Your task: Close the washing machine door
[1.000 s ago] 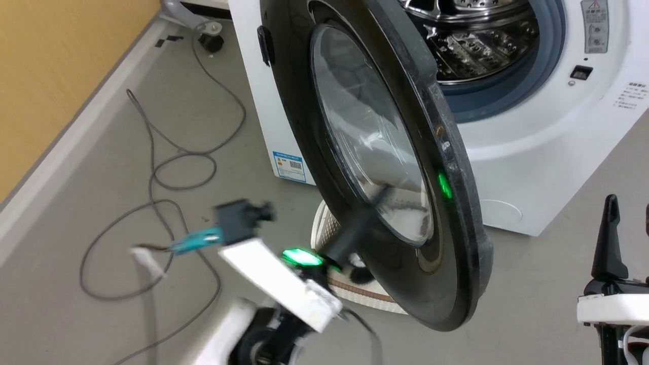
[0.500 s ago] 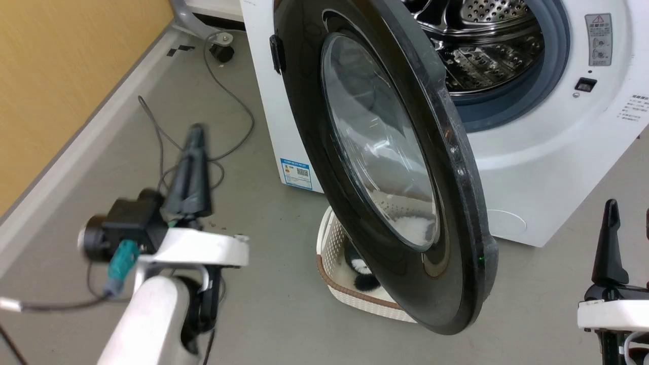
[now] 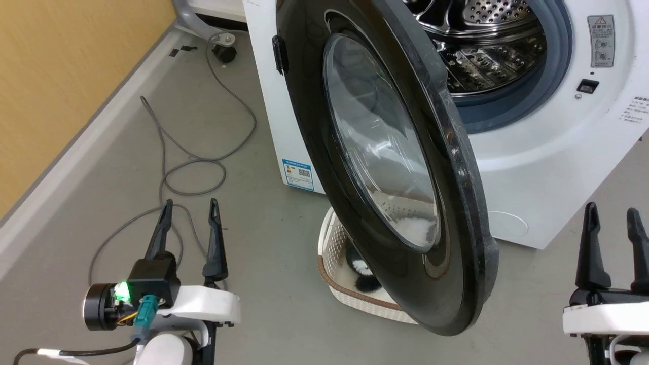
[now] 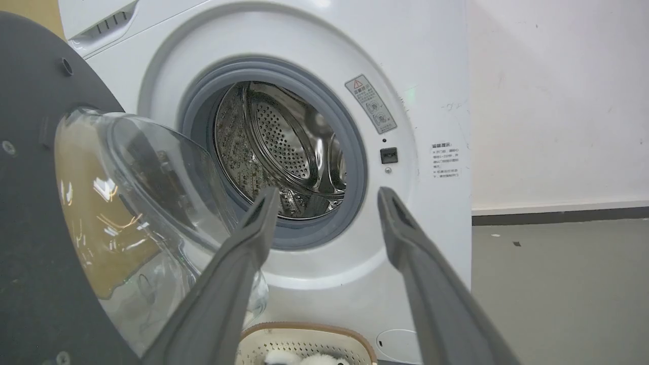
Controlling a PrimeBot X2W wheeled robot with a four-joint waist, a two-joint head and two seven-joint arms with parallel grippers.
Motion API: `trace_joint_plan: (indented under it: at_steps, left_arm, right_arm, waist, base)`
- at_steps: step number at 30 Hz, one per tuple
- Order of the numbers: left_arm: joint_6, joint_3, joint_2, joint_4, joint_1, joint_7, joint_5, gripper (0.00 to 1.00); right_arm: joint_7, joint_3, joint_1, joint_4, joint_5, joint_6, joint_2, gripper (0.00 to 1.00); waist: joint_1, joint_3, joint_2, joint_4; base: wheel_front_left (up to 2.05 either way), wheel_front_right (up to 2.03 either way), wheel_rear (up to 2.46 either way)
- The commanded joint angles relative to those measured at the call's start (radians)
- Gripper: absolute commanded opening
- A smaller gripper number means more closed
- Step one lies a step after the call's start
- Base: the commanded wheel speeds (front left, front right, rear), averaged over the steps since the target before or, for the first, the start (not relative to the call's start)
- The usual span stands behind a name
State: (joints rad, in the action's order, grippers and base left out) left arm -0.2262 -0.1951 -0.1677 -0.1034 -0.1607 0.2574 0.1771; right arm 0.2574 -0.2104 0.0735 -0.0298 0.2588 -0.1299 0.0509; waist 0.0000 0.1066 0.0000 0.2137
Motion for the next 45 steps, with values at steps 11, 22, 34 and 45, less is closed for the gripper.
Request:
trace_joint_plan:
  at_steps: [11, 22, 34, 45]
  left_arm:
    - [0.045, 0.068, 0.041, 0.023, 0.033, 0.004, -0.074, 1.0]
    - [0.063, 0.101, 0.063, 0.031, 0.045, 0.004, -0.11, 1.0]
    - [0.075, 0.132, 0.081, 0.032, 0.063, 0.004, -0.122, 1.0]
    - [0.086, 0.157, 0.091, 0.037, 0.067, 0.004, -0.13, 1.0]
  right_arm:
    - [0.004, 0.008, 0.028, 0.072, -0.013, -0.001, -0.001, 0.0]
    - [0.004, 0.097, 0.179, 0.418, 0.135, -0.001, -0.001, 0.0]
    - [0.004, 0.477, 0.156, 0.578, 0.22, -0.001, 0.083, 0.0]
    - [0.004, 0.791, 0.117, 0.418, 0.125, -0.001, 0.291, 0.0]
  waist:
    - [0.0, -0.015, 0.0, 0.003]
    - [0.0, -0.022, 0.0, 0.009]
    - [0.0, -0.032, 0.0, 0.007]
    - [0.0, -0.034, 0.0, -0.013]
  base:
    - [0.0, 0.0, 0.0]
    - [0.0, 0.0, 0.0]
    - [0.0, 0.0, 0.0]
    - [0.0, 0.0, 0.0]
